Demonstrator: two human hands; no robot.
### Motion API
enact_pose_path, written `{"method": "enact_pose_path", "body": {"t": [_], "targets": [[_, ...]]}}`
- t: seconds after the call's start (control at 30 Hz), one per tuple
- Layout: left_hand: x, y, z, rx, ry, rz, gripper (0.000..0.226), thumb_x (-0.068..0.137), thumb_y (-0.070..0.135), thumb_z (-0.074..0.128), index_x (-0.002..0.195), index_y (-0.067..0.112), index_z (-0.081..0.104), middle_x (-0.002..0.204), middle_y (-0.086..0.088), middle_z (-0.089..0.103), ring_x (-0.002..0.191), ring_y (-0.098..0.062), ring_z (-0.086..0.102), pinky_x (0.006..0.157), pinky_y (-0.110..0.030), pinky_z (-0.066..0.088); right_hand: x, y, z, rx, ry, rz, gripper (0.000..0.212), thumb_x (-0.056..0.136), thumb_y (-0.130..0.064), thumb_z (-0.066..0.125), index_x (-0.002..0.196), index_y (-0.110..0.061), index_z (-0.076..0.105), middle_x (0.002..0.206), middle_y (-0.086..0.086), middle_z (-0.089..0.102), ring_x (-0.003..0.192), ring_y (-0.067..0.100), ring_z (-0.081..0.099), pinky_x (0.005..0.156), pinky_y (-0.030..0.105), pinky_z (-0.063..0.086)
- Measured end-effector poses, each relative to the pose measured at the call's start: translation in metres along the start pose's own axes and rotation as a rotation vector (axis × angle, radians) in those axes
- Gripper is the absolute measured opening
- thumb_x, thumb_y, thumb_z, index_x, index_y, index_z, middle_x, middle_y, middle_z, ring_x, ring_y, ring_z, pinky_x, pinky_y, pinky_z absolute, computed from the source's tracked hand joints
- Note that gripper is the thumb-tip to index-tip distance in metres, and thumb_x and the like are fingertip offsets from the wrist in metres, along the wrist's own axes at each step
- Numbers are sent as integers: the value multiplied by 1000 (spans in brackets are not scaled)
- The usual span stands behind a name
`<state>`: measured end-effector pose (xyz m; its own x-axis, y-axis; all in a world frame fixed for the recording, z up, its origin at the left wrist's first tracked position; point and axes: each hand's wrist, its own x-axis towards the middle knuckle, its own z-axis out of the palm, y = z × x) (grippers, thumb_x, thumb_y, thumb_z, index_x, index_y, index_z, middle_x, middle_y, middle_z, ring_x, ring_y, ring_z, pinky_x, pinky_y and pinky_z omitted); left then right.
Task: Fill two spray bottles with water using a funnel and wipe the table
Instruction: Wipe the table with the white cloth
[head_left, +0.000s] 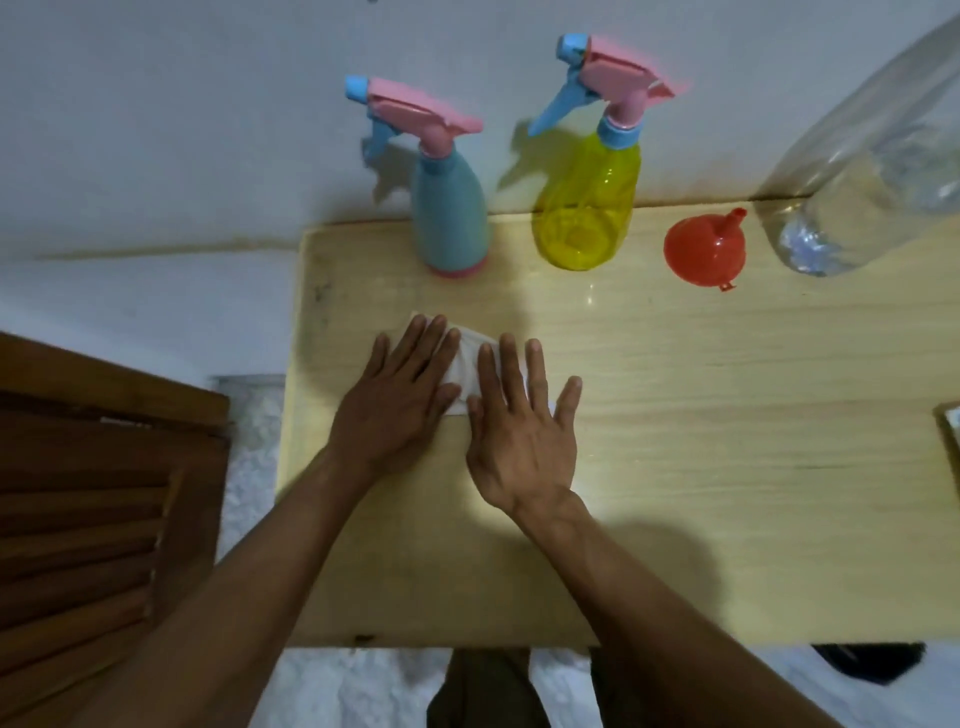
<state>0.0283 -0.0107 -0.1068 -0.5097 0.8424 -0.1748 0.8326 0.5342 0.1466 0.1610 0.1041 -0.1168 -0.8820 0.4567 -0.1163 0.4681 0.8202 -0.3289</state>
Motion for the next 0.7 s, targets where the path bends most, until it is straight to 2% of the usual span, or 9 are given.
{"method": "enact_pose_path", "body": {"t": [0.07,0.17,0.27,0.4,0.5,0.7], "targets": [[-14,-2,2,-15,12,-67,70,104,51,4,156,9,24,165,-10,21,153,-28,15,119,-58,22,1,-3,2,-9,-14,-74,57,107,-37,25,161,-22,20,170,1,13,157,29,3,118,67,9],[-37,2,11,-45,52,-194,65,103,48,11,159,15,14,168,-5,10,156,-24,4,122,-55,14,1,-1,3,-20,-55,-168,57,107,-40,24,162,-27,16,171,-1,5,157,27,-3,118,66,4],[-54,15,17,-70,98,-329,64,103,47,13,160,18,12,169,-6,6,156,-25,1,123,-57,11,2,4,-1,-19,-78,-236,56,108,-44,23,161,-30,16,171,-2,3,157,26,-5,119,63,0],[-70,36,26,-103,116,-459,65,103,50,12,161,21,5,169,-5,0,156,-25,-5,124,-56,4,5,14,-4,-58,-113,-335,58,107,-47,24,161,-29,17,170,-1,7,157,26,0,120,63,2],[-78,58,31,-112,146,-534,63,105,47,16,161,21,4,169,-4,-2,156,-24,-7,123,-56,2,10,29,-10,-99,-132,-445,57,107,-46,27,161,-30,18,170,-2,12,157,25,5,118,66,9],[-72,117,43,-142,191,-702,63,105,47,21,161,20,5,169,-5,1,156,-26,-3,122,-61,3,18,68,-31,-167,-229,-648,57,107,-46,17,161,-28,18,169,-5,17,157,24,10,117,67,12]]}}
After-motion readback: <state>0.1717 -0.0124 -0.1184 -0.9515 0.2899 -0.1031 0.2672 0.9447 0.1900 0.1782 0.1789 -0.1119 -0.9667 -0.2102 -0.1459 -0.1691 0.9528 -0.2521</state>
